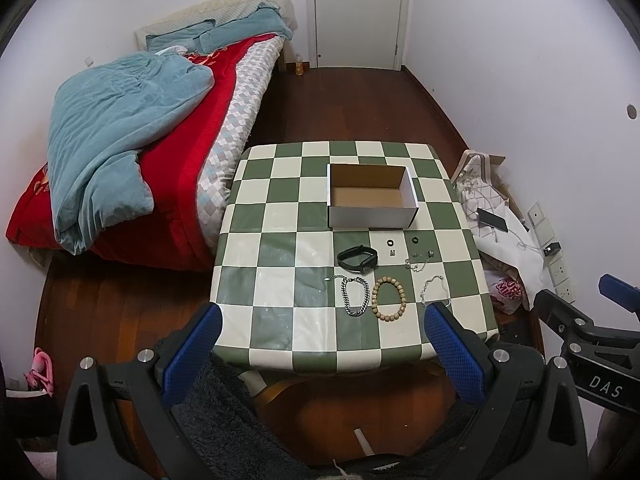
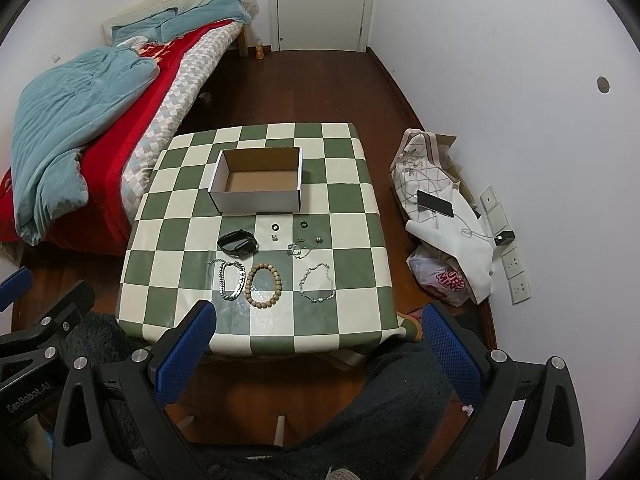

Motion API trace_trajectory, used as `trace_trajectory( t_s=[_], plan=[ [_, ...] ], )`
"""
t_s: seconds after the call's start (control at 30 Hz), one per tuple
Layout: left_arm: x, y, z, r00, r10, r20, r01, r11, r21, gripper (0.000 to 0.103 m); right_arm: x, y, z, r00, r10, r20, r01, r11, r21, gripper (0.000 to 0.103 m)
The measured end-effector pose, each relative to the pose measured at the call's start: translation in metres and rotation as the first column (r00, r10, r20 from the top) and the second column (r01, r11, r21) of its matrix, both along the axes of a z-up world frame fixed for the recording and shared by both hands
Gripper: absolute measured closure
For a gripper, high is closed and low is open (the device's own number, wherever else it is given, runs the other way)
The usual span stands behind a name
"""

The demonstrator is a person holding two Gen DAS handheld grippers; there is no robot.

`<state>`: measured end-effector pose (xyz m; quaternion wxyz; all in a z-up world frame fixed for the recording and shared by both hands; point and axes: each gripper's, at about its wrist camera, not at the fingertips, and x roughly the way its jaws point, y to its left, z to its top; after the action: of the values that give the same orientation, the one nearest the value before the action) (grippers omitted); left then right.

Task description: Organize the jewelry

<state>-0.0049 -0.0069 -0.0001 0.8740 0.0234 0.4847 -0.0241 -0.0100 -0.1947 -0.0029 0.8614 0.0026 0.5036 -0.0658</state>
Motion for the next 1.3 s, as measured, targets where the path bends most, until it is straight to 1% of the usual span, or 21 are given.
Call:
trace_trajectory(
  t_s=[0.6,0.83,0.87,1.1,1.13,1.3],
  plan=[
    [0.0,0.001,-0.001,1.0,0.0,0.004,0.0,1.0,0.0,0.0,0.0,0.004,0.009,1.0,0.005,0.008,-0.005,1.0,-0.001,0.0],
    [0.001,0.0,0.001,1.0,0.001,0.006,-0.001,1.0,-0.001,0.0,0.002,-0.001,0.007,1.0,0.005,0.013,-0.005,1.0,0.004,0.0],
    [0.003,0.0,0.006,1.0,0.001,0.006,-0.001,1.0,-0.002,0.0,0.002,-0.001,0.007,1.0,0.005,0.012,-0.005,1.0,0.003,0.0],
    [0.004,-0.001,0.007,1.0,0.0,0.008,0.0,1.0,-0.004,0.0,0.002,-0.001,0.008,1.0,0.004,0.014,-0.004,1.0,0.002,0.0],
    [0.003,-0.001,0.012,1.0,0.0,0.01,0.0,1.0,-0.005,0.0,0.002,-0.001,0.008,1.0,0.004,0.015,-0.004,1.0,0.002,0.0],
    [0.003,-0.001,0.018,1.0,-0.002,0.016,0.002,1.0,-0.01,0.0,0.003,-0.003,0.009,1.0,0.004,0.017,-0.004,1.0,0.003,0.0]
  ],
)
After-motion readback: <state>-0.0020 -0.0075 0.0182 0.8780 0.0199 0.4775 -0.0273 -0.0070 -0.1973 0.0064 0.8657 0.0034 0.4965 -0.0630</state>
